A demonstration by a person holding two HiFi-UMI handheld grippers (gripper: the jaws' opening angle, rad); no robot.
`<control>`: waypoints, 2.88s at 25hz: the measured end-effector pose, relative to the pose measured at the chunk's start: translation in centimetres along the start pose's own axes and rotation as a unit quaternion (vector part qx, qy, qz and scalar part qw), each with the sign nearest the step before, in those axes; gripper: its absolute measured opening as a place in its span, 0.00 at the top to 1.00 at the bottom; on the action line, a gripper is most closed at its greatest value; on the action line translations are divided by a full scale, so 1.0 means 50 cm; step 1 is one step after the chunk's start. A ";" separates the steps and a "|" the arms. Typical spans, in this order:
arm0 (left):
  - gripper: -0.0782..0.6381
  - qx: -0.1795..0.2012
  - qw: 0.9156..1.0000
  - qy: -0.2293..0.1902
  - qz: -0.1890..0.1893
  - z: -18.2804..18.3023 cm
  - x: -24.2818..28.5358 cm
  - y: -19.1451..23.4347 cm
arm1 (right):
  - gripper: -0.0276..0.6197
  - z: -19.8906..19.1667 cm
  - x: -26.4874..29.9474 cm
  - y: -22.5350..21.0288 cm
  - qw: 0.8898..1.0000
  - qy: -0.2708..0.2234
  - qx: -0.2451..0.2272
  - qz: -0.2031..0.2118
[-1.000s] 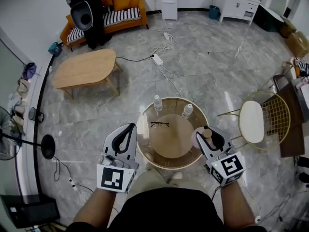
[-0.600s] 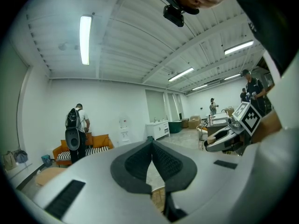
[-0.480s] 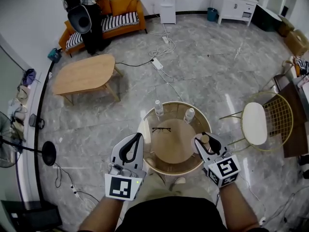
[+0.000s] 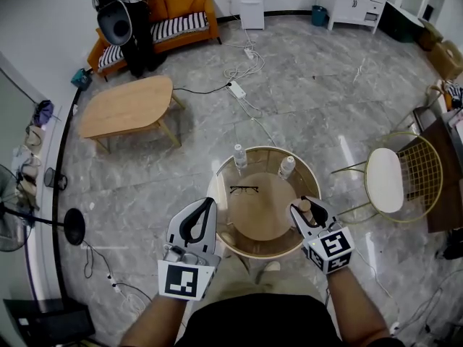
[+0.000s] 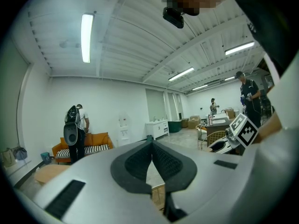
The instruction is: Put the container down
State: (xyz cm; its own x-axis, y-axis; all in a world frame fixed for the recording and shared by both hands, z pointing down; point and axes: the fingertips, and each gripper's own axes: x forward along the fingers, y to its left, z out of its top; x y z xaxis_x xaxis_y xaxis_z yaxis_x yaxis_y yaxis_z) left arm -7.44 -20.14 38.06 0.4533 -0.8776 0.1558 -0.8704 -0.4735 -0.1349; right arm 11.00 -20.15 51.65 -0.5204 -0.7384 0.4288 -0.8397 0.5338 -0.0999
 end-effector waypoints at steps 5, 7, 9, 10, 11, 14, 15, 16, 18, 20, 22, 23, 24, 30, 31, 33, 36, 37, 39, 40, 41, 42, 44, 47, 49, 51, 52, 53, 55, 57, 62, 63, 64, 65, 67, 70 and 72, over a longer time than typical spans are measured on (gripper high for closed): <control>0.87 -0.004 1.000 0.005 -0.005 -0.017 0.005 0.001 | 0.73 -0.035 0.032 -0.003 1.000 0.015 0.003 -0.001; 0.87 -0.006 1.000 0.008 -0.007 -0.023 0.010 0.002 | 0.73 -0.048 0.045 -0.007 1.000 0.023 0.004 0.000; 0.87 -0.007 1.000 0.011 -0.009 -0.029 0.018 0.003 | 0.73 -0.062 0.058 -0.010 1.000 0.031 0.005 0.001; 0.87 -0.008 1.000 0.012 -0.011 -0.033 0.021 0.004 | 0.73 -0.069 0.063 -0.010 0.999 0.034 0.005 0.002; 0.87 -0.008 1.000 0.013 -0.012 -0.036 0.025 0.005 | 0.73 -0.076 0.069 -0.010 0.999 0.038 0.006 0.003; 0.87 -0.006 1.000 0.015 -0.018 -0.042 0.037 0.006 | 0.73 -0.097 0.088 -0.011 0.999 0.049 0.009 0.003; 0.87 -0.005 1.000 0.016 -0.020 -0.044 0.039 0.006 | 0.73 -0.103 0.094 -0.012 0.999 0.054 0.009 0.004; 0.87 -0.005 1.000 0.017 -0.022 -0.045 0.042 0.006 | 0.73 -0.109 0.099 -0.014 0.998 0.058 0.010 0.004; 0.87 -0.006 0.999 0.020 -0.024 -0.046 0.046 0.010 | 0.73 -0.119 0.110 -0.017 0.998 0.067 0.009 0.004; 0.87 -0.009 0.999 0.023 -0.025 -0.047 0.052 0.016 | 0.73 -0.127 0.121 -0.022 0.997 0.076 0.008 0.004; 0.87 -0.009 0.999 0.025 -0.028 -0.050 0.058 0.021 | 0.73 -0.138 0.132 -0.028 0.996 0.083 0.010 0.002; 0.87 -0.008 0.999 0.027 -0.030 -0.053 0.061 0.022 | 0.73 -0.144 0.137 -0.030 0.996 0.087 0.012 0.001; 0.87 -0.008 0.999 0.028 -0.032 -0.057 0.065 0.022 | 0.73 -0.151 0.143 -0.032 0.996 0.090 0.014 0.001; 0.87 -0.013 0.998 0.043 -0.042 -0.087 0.079 0.024 | 0.73 -0.193 0.173 -0.042 0.993 0.111 0.027 -0.001; 0.87 -0.015 0.998 0.045 -0.043 -0.092 0.082 0.025 | 0.73 -0.202 0.178 -0.044 0.993 0.114 0.030 -0.002; 0.87 -0.013 0.998 0.048 -0.047 -0.101 0.088 0.029 | 0.73 -0.223 0.189 -0.048 0.992 0.121 0.035 -0.005; 0.87 -0.010 0.998 0.048 -0.049 -0.106 0.097 0.036 | 0.73 -0.255 0.206 -0.053 0.990 0.132 0.045 -0.008; 0.87 -0.012 0.998 0.048 -0.049 -0.106 0.100 0.039 | 0.73 -0.264 0.211 -0.055 0.990 0.136 0.048 -0.009; 0.87 -0.017 0.998 0.048 -0.049 -0.109 0.106 0.042 | 0.73 -0.281 0.219 -0.060 0.988 0.143 0.051 -0.012; 0.87 -0.018 0.997 0.049 -0.049 -0.112 0.109 0.043 | 0.73 -0.288 0.223 -0.062 0.988 0.145 0.053 -0.013; 0.87 -0.017 0.997 0.050 -0.051 -0.116 0.113 0.044 | 0.73 -0.295 0.228 -0.063 0.987 0.147 0.055 -0.014; 0.87 -0.016 0.997 0.052 -0.053 -0.120 0.117 0.047 | 0.73 -0.302 0.232 -0.065 0.987 0.149 0.057 -0.015; 0.87 -0.013 0.997 0.052 -0.054 -0.127 0.125 0.051 | 0.73 -0.318 0.243 -0.070 0.986 0.153 0.058 -0.018; 0.87 -0.012 0.997 0.048 -0.053 -0.132 0.138 0.054 | 0.73 -0.342 0.258 -0.082 0.985 0.160 0.059 -0.021; 0.87 -0.009 0.997 0.051 -0.055 -0.136 0.146 0.055 | 0.73 -0.353 0.266 -0.087 0.984 0.163 0.060 -0.024; 0.87 -0.005 0.997 0.055 -0.058 -0.146 0.156 0.057 | 0.73 -0.361 0.276 -0.092 0.984 0.164 0.060 -0.026; 0.87 -0.005 0.997 0.056 -0.059 -0.153 0.163 0.058 | 0.73 -0.364 0.282 -0.094 0.984 0.164 0.058 -0.027; 0.87 -0.005 0.997 0.056 -0.060 -0.159 0.171 0.058 | 0.73 -0.369 0.287 -0.095 0.984 0.165 0.057 -0.028; 0.87 -0.005 0.996 0.056 -0.063 -0.172 0.186 0.055 | 0.73 -0.379 0.297 -0.098 0.984 0.167 0.056 -0.030; 0.87 -0.004 0.996 0.055 -0.066 -0.184 0.200 0.049 | 0.73 -0.390 0.305 -0.102 0.983 0.169 0.056 -0.032; 0.87 -0.013 0.996 0.051 -0.071 -0.203 0.230 0.031 | 0.73 -0.420 0.318 -0.116 0.983 0.173 0.055 -0.038; 0.87 -0.014 0.996 0.050 -0.071 -0.206 0.234 0.030 | 0.73 -0.425 0.320 -0.118 0.982 0.174 0.055 -0.039; 0.87 -0.014 0.996 0.050 -0.072 -0.207 0.238 0.030 | 0.73 -0.430 0.322 -0.120 0.982 0.175 0.056 -0.041; 0.87 -0.013 0.996 0.049 -0.072 -0.209 0.241 0.029 | 0.73 -0.436 0.325 -0.122 0.982 0.176 0.058 -0.042; 0.87 -0.011 0.996 0.049 -0.075 -0.212 0.248 0.027 | 0.73 -0.451 0.330 -0.126 0.981 0.179 0.061 -0.043; 0.87 -0.007 0.995 0.052 -0.080 -0.215 0.259 0.020 | 0.73 -0.475 0.339 -0.138 0.979 0.188 0.067 -0.046; 0.87 -0.003 0.995 0.056 -0.084 -0.221 0.266 0.015 | 0.73 -0.491 0.348 -0.146 0.977 0.195 0.070 -0.048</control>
State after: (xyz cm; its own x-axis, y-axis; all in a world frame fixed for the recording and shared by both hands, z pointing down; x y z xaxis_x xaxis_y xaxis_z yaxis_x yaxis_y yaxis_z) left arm -4.21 -31.33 50.85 0.5694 -0.7718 0.2830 -0.7848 -0.6128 -0.0926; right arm 11.88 -26.80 81.88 -0.3630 -0.5549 0.7486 -0.9089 0.3879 -0.1532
